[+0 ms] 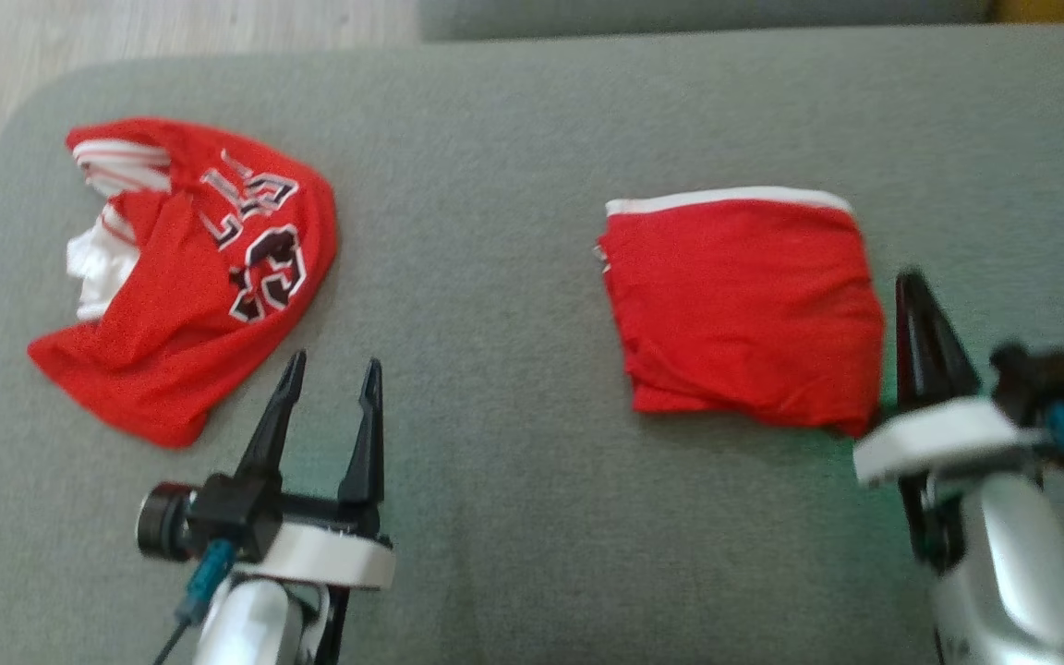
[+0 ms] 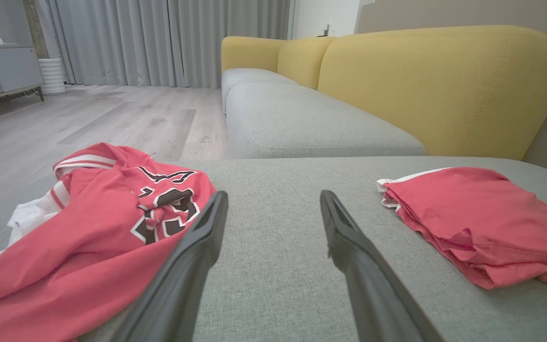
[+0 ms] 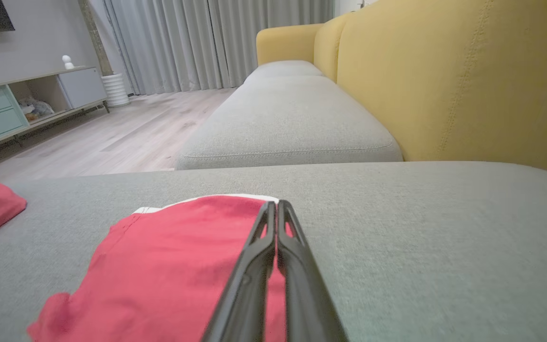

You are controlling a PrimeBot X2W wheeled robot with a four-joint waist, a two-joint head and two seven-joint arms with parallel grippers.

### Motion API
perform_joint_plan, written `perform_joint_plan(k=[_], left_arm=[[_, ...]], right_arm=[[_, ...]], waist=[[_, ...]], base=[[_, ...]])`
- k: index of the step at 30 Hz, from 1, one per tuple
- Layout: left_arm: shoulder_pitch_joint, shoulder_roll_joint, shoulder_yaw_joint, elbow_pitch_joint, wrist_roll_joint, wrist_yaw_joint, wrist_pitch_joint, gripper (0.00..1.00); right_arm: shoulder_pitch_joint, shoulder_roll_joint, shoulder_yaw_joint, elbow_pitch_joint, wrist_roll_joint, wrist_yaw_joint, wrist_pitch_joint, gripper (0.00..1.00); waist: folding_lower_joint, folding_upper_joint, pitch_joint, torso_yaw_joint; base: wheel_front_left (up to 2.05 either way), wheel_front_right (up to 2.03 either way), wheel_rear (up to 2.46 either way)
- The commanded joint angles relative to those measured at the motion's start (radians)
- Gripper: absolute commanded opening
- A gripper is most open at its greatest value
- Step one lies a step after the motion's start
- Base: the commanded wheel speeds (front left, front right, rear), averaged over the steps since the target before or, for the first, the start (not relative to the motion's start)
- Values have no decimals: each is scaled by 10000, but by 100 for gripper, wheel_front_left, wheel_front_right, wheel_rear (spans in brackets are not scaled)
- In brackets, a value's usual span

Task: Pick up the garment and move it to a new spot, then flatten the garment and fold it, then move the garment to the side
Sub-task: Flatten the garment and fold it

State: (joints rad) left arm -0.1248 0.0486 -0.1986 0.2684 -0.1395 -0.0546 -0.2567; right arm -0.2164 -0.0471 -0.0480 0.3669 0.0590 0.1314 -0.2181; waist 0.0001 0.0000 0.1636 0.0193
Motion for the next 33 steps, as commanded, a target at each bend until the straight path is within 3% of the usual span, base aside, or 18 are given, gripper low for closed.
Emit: perform_joint_plan(k=[1, 6, 11, 18, 23, 27, 33], left_arm=[[-611, 19, 185, -397, 7, -27, -51, 100], [-896, 18, 72, -391, -86, -16, -51, 100], [-1279, 17, -53, -356, -170, -10, -51, 100], [-1489, 17, -114, -307, -191, 37, -51, 100], [-1470, 17, -79, -263, -162, 75, -51, 100], [-1445, 17, -101, -292, -192, 90, -51, 100], [-1448, 17, -184, -313, -234, 111, -51, 100]], right_arm=[[-835, -34, 163, -95, -30, -7, 138, 0], [-2311, -129, -255, 1108, -455, -7, 622, 0], [-3528, -381, -1165, 3187, -1030, -7, 870, 0], [-4082, -360, -1492, 4446, -1578, -7, 91, 0], [-4246, -119, -832, 4165, -1410, -7, -387, 0], [-3979, -43, 325, 3925, -758, -7, -428, 0], [-3729, -35, 1806, 4783, -42, -7, -344, 0]], waist=[[-1, 0, 426, 335], [-1, 0, 1061, 754], [-1, 0, 1565, 1244], [-1, 0, 1645, 1380], [-1, 0, 1408, 1278], [-1, 0, 1292, 1257], [-1, 0, 1265, 1295]], base=[[0, 0, 0], [0, 0, 0], [0, 0, 0], [0, 0, 0], [0, 0, 0], [0, 0, 0], [0, 0, 0]])
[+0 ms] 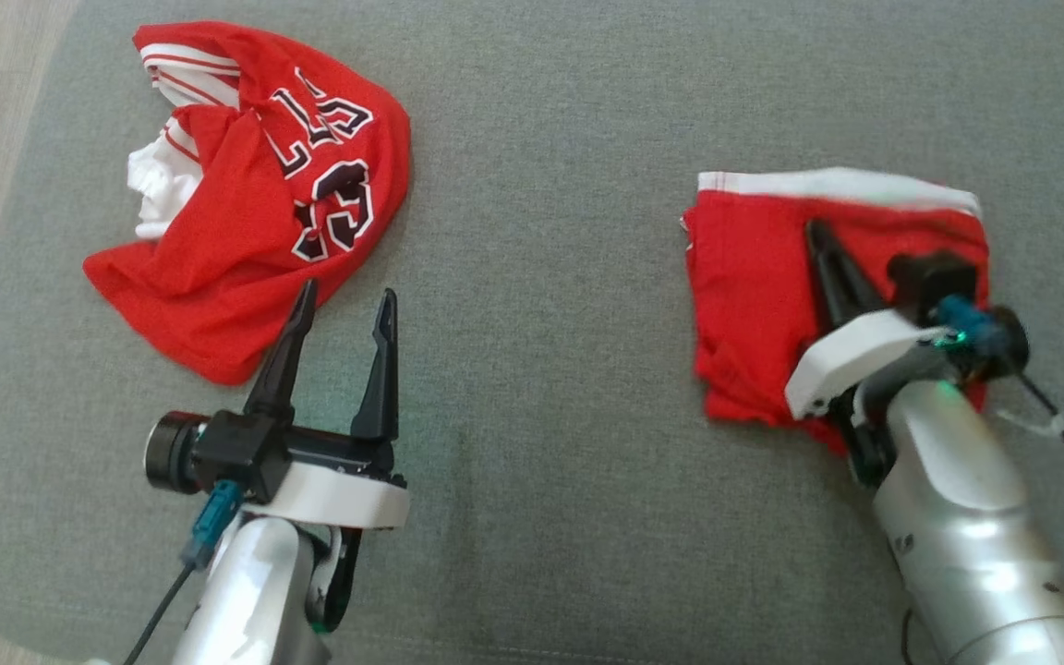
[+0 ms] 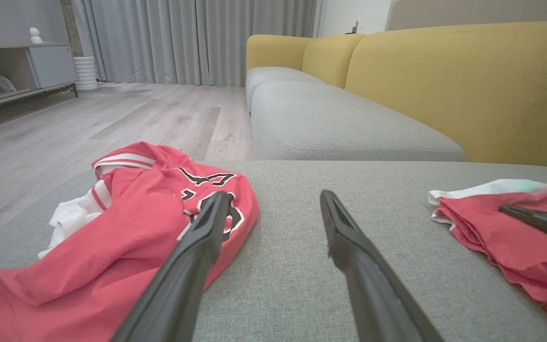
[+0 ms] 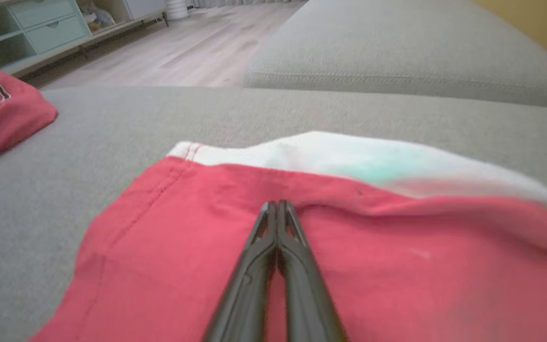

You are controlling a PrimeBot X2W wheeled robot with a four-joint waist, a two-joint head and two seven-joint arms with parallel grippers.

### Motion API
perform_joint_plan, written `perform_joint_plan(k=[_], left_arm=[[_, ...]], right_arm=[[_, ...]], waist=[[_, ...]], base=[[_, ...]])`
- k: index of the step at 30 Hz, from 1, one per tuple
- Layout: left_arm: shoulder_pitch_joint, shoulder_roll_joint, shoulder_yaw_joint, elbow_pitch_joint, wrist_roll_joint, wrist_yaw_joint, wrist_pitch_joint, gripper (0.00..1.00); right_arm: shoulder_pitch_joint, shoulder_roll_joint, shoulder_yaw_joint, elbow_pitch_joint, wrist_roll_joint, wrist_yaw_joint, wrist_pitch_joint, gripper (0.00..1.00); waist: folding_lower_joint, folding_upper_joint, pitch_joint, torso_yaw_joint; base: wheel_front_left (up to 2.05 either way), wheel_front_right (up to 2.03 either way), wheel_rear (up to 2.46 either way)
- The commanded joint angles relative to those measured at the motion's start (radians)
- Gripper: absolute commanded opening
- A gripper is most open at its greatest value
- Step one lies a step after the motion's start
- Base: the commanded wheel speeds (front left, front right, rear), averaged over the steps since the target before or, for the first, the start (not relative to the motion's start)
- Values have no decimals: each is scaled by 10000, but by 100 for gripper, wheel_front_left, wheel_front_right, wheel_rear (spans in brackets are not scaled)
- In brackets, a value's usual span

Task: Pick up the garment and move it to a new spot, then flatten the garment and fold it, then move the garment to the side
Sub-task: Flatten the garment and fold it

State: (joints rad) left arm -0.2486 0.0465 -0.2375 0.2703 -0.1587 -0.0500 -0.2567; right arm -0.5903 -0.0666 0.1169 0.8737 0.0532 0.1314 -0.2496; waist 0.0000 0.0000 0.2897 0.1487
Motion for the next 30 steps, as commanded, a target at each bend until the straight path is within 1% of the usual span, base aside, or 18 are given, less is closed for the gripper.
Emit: perform_joint_plan(k=[1, 5, 9, 11, 12, 18, 19, 20, 21, 25, 30], left_arm=[[-201, 38, 200, -338, -44, 71, -51, 100], [-146, 38, 231, -326, -27, 97, -51, 100], [-64, 38, 362, -319, 22, 84, -51, 100], [-10, 38, 434, -318, 54, 68, -51, 100], [59, 38, 524, -323, 72, 61, -51, 100], [407, 38, 792, -282, 126, 47, -51, 100], [467, 37, 843, -277, 127, 48, -51, 100], [523, 37, 889, -275, 125, 51, -51, 100], [577, 37, 921, -275, 117, 57, -51, 100], [824, 37, 905, -245, -29, 58, -51, 100], [916, 37, 837, -130, 7, 29, -51, 100]], right_arm=[[-5, 161, 295, -90, 64, -7, -14, 0], [-137, 162, 455, 439, 127, -7, -43, 0], [-140, 163, 497, 187, 365, -7, -106, 0], [-10, 163, 275, -380, 497, -7, -114, 0], [301, 163, 64, -1102, 592, -7, -117, 0], [1804, 163, -530, -3013, 744, -7, -120, 0], [2065, 163, -595, -3284, 747, -7, -120, 5], [2326, 163, -652, -3565, 708, -7, -120, 69], [2597, 163, -698, -3812, 732, -7, -120, 100], [3575, 163, -670, -4524, 779, -7, -121, 100], [4051, 164, -713, -4733, 678, -7, -121, 100]], waist=[[0, 0, 1, -4], [0, 0, -74, -111], [0, 0, -300, -350], [0, 0, -465, -500], [0, 0, -645, -670], [0, 0, -1252, -1175], [0, 0, -1330, -1242], [0, 0, -1402, -1301], [0, 0, -1466, -1348], [0, 0, -1638, -1457], [0, 0, -1698, -1479]], base=[[0, 0, 0], [0, 0, 0], [0, 0, 0], [0, 0, 0], [0, 0, 0], [0, 0, 0], [0, 0, 0], [0, 0, 0], [0, 0, 0], [0, 0, 0], [0, 0, 0]])
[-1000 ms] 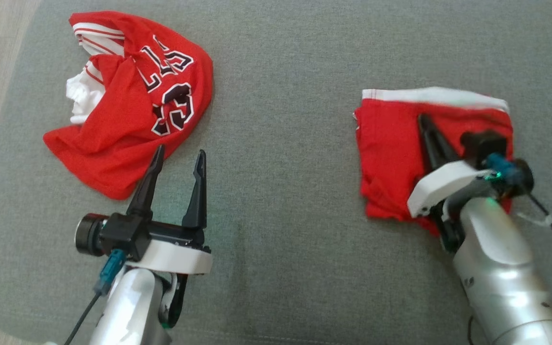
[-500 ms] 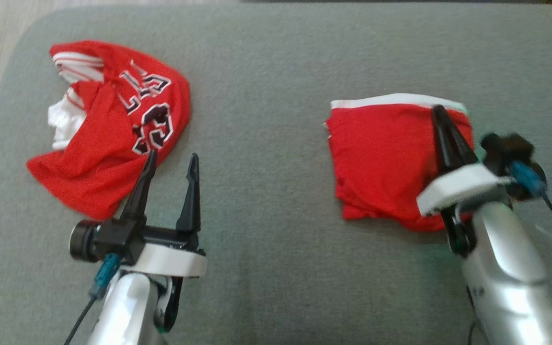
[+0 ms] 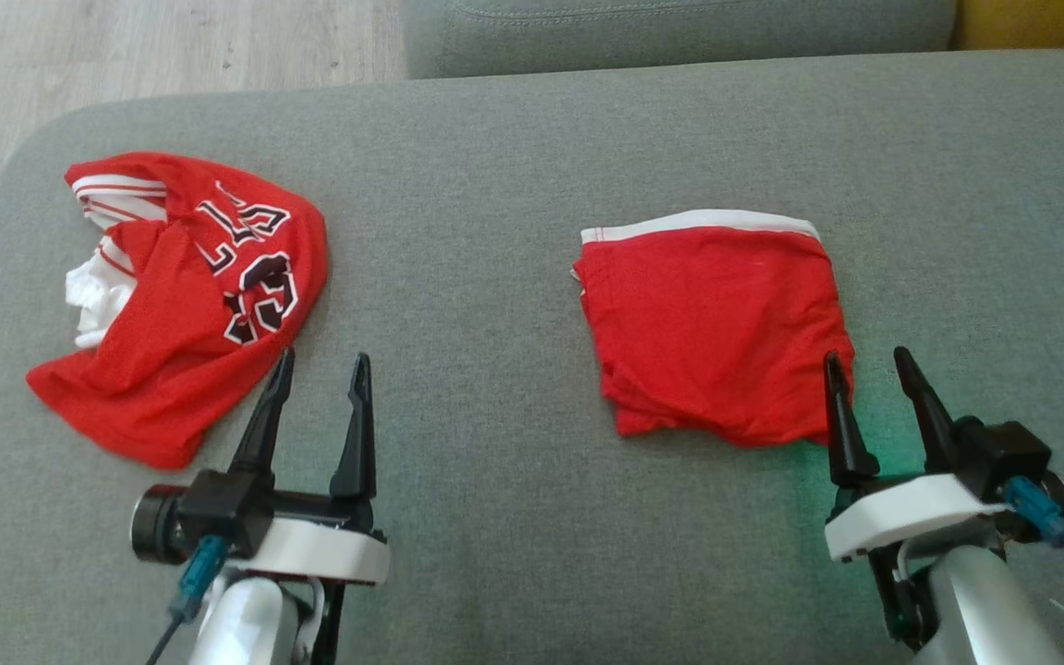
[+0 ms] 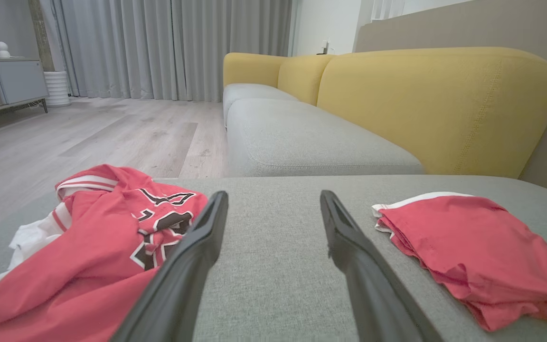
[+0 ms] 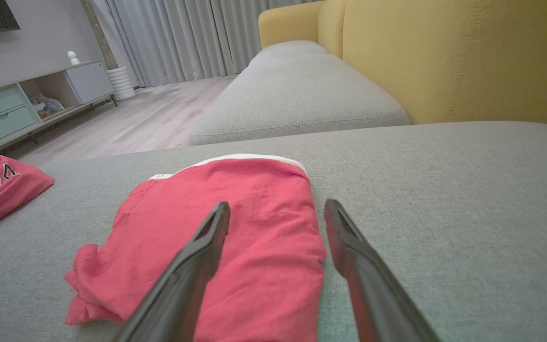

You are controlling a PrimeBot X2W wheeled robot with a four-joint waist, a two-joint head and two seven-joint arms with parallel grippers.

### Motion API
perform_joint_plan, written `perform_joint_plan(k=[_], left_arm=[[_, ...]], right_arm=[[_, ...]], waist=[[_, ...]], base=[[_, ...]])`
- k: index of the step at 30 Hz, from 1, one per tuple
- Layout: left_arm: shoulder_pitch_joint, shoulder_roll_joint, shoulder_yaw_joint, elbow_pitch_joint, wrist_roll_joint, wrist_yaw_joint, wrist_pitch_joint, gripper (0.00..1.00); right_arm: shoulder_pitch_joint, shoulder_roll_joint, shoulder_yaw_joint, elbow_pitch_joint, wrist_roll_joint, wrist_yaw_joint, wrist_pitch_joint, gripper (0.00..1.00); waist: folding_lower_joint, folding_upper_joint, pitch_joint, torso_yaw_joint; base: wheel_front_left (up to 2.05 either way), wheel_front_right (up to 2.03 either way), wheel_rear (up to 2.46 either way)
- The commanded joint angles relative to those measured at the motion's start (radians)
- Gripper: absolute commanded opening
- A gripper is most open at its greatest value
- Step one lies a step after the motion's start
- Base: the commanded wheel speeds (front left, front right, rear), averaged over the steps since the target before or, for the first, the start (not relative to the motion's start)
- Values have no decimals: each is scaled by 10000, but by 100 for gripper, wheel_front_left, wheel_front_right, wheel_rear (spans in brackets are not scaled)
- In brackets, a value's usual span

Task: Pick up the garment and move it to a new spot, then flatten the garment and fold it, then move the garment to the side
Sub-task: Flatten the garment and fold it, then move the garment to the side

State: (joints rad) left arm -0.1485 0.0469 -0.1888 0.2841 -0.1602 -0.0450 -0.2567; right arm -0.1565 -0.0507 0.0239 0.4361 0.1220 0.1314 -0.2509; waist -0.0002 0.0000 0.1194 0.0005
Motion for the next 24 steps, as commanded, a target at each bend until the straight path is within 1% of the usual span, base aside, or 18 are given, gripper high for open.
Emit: perform_joint_plan(k=[1, 4, 8, 13, 18, 24], left_arm=[[-82, 34, 347, -257, 24, -24, -51, 100], [-115, 34, 338, -260, 23, -27, -51, 100], [-229, 34, 297, -324, 53, -44, -51, 100], [-300, 34, 217, -221, 29, -61, -51, 100], [-499, 34, 91, -247, -21, -64, -51, 100], [-626, 33, -36, -279, -64, -18, -51, 100]], right_arm=[[-251, 4, 216, -385, 1, -7, -108, 100], [-318, 4, 165, -460, 17, -7, -71, 100], [-738, 5, -244, -357, -144, -7, 319, 100], [-1476, 5, -730, 536, 699, -7, 1315, 100], [-2258, 5, -1185, 1589, 987, -7, 2165, 100], [-2734, -116, -921, 2328, 1582, -7, 2904, 100]], waist=[[2, 0, 11, 4], [2, 0, 96, 41], [2, 0, 392, 139], [2, 0, 624, 324], [2, 0, 942, 576], [2, 0, 1207, 733]], base=[[0, 0, 0], [0, 0, 0], [0, 0, 0], [0, 0, 0], [0, 0, 0], [0, 0, 0]])
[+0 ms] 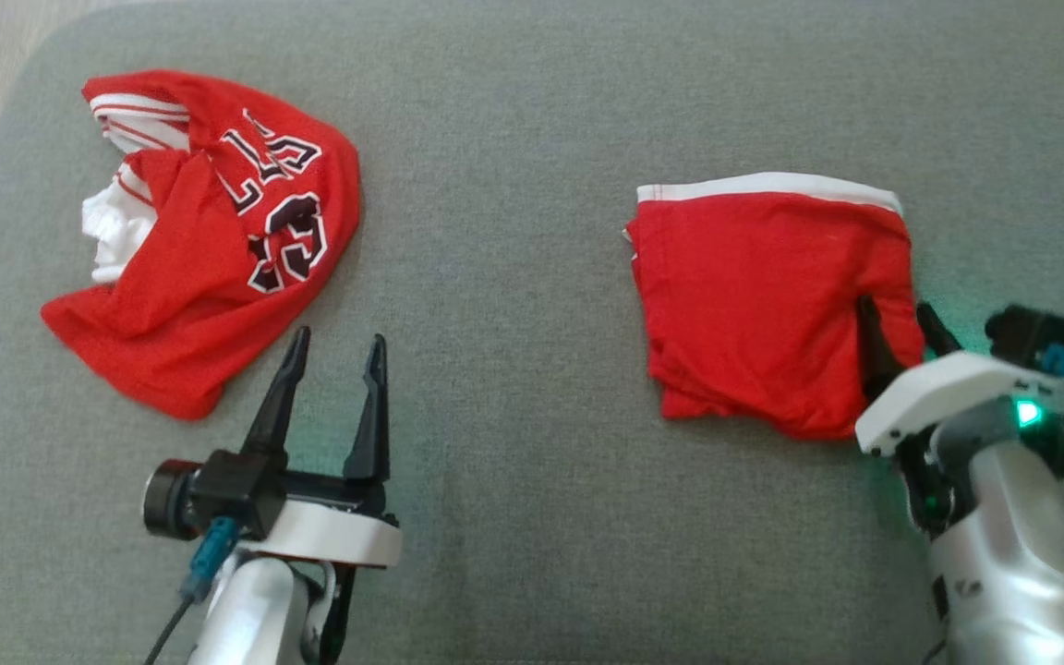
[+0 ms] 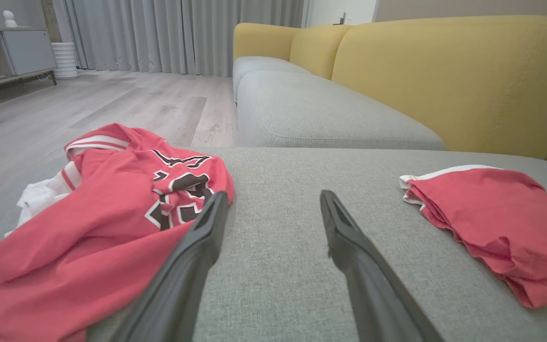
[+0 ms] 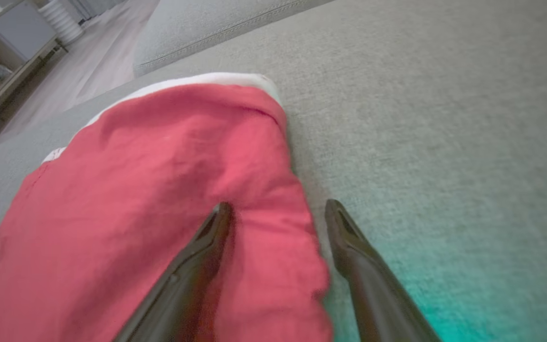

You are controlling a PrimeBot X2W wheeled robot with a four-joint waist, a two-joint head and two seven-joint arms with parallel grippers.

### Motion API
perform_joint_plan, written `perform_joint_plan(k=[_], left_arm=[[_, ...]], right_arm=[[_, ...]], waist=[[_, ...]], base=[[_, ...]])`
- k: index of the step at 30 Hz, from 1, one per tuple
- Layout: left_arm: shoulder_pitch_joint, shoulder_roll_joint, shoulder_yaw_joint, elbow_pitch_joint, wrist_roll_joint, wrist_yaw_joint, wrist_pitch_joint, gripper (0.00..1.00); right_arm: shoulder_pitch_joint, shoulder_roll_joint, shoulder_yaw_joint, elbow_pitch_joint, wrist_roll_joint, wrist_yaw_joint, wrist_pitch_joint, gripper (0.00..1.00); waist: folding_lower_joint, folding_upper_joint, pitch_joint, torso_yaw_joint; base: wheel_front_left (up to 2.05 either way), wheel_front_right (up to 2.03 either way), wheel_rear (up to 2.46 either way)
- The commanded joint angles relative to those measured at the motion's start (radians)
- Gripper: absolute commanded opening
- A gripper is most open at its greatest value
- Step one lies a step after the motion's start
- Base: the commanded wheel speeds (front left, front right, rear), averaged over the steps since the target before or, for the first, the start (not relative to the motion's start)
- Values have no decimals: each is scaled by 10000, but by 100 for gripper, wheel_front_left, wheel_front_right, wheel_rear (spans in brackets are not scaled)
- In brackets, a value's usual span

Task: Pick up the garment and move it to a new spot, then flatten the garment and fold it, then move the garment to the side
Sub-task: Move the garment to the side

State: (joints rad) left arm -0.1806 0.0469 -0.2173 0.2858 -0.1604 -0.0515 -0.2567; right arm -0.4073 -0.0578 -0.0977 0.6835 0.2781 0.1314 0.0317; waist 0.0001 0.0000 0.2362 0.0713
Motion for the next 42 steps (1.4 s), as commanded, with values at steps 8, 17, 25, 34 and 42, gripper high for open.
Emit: perform_joint_plan(k=[8, 17, 25, 34, 42], left_arm=[[-439, 33, 218, -280, -246, 41, -51, 100], [-145, 33, 344, -257, -268, 115, -51, 100], [-59, 33, 578, -493, -74, 6, -51, 100], [-633, 33, 459, -687, -25, -139, -51, 100], [-1023, 33, 513, -661, 3, -235, -51, 100]], right_arm=[[-338, -627, 1691, 239, 364, -7, 688, 0], [-419, -1733, 3269, -258, 243, -7, 649, 0], [-555, -4399, 4582, -1218, -192, -7, 1487, 0], [-1352, -6910, 3037, -207, -1105, -7, 1353, 0], [-1856, -6855, 2466, 212, -1060, -7, 868, 0]], waist=[[-1, 0, 86, 40], [-1, 0, -607, -456], [-1, 0, -375, -868], [-1, 0, 807, -805], [-1, 0, 1368, -653]], base=[[0, 0, 0], [0, 0, 0], [0, 0, 0], [0, 0, 0], [0, 0, 0]])
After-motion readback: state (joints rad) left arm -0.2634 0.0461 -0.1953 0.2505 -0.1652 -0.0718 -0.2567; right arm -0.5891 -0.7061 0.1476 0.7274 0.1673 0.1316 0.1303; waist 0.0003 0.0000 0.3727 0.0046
